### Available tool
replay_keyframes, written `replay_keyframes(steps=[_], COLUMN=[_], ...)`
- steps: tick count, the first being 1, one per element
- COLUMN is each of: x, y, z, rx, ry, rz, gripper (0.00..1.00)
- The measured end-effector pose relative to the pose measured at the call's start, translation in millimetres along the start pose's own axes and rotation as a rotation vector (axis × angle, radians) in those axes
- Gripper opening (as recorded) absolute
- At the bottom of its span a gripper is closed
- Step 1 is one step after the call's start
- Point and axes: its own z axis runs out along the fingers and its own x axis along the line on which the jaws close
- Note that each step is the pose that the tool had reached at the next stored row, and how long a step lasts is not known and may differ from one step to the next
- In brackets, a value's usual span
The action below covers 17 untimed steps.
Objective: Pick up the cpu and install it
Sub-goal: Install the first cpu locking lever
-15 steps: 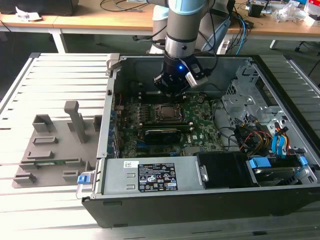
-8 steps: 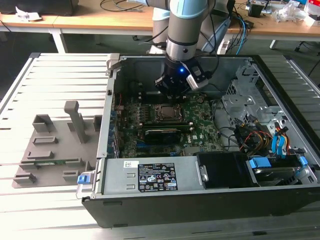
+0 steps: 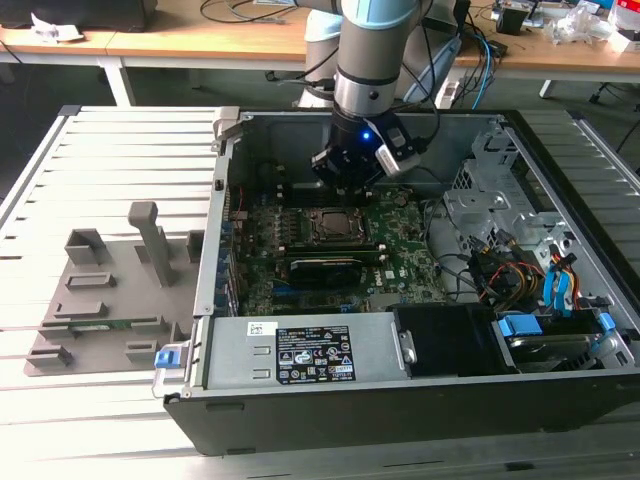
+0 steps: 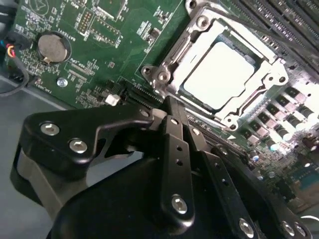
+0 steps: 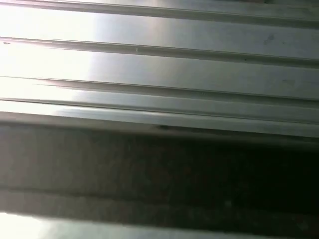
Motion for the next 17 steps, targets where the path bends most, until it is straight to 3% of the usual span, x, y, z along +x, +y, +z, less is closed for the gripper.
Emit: replay_keyframes(steps=[2,4,6,7,13,17], x=[2.0,6.5,9.1,9.5,9.9,10.0], y=[-6.0,-17.8,-23.9,-24.3,-23.9,-23.8], z=[-0.1,-0.1,-3.6,-11.3,-53.9,-55.8], rx=[0.0004,0.002,0.0094,0.0103,0.0115,0.0114], ry=[-0.0008,-0.0028,-0.0068,-0.0108,-0.0144,-0.0147], rz=[0.0,0.0,0.0,0.0,0.0,0.0], gripper=[0.11,0.11,0.11,0.11,0.11,0.11])
